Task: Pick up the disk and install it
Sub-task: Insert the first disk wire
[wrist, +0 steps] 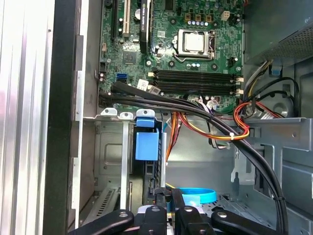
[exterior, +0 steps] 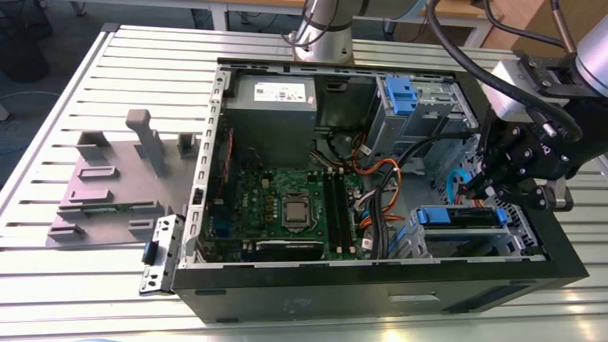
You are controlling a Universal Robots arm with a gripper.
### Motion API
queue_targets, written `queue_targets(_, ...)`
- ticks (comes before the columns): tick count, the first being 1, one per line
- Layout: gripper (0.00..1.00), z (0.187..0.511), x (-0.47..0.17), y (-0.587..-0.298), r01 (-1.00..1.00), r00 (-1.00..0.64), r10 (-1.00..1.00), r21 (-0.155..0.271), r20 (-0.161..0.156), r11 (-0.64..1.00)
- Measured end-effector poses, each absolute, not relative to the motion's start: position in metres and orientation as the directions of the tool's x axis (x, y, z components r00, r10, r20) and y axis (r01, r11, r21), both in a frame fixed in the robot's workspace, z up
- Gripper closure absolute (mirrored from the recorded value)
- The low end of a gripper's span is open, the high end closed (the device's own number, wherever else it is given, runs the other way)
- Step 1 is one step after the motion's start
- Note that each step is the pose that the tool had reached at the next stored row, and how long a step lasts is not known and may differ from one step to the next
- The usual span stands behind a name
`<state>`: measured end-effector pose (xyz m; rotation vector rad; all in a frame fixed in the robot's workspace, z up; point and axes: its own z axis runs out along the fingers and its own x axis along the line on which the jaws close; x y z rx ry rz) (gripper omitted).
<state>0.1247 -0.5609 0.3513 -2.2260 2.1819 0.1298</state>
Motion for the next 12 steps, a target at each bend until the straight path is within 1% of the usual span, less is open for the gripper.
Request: queue_targets(12,0.84,0.3459,0.1238,-0.5657,-0.999,0.020,-0.997,0.043,-0.074,-0.023)
